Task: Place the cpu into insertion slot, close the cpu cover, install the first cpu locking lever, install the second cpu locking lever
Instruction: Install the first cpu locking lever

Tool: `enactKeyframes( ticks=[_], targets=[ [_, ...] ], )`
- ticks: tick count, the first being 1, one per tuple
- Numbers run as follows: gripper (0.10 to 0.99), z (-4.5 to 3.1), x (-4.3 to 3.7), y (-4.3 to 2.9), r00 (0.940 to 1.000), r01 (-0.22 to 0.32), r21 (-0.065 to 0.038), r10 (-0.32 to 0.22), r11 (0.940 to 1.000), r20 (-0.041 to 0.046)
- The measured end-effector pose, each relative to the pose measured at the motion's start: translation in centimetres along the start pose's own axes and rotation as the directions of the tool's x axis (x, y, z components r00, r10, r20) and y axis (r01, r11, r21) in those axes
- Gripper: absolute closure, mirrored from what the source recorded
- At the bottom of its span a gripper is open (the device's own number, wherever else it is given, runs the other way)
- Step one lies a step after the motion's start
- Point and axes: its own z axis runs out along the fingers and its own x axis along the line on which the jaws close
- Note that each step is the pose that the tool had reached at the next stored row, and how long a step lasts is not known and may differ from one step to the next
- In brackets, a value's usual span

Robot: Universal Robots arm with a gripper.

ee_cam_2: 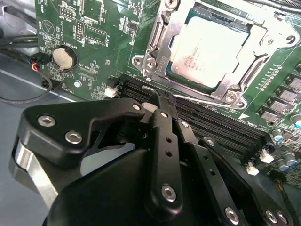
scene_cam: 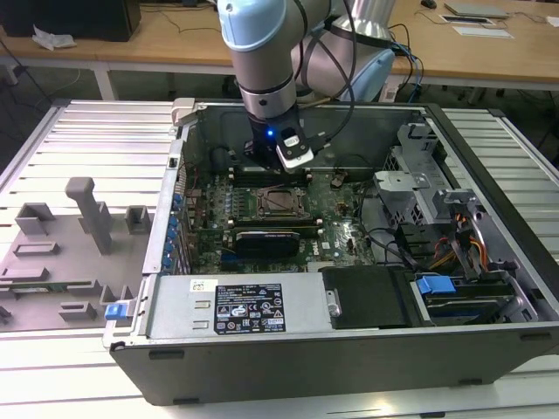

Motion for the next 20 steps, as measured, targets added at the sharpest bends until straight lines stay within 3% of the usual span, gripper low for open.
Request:
enactKeyframes(
  ticks=[8,11,16,20],
  targets=[
    [0.980,0.42,0.13,0.20,0.9995,-0.032,0.010,0.032,0.9994,0.0075],
    [0.980,0.92,0.22,0.12,0.9983,-0.057,0.021,0.057,0.9981,0.0150],
    [0.980,0.89,0.24,0.14,0.9980,-0.061,0.025,0.060,0.9978,0.0165],
    [0.980,0.30,0.12,0.25,0.9982,-0.057,0.053,0.055,0.9970,0.0239]
  ],
)
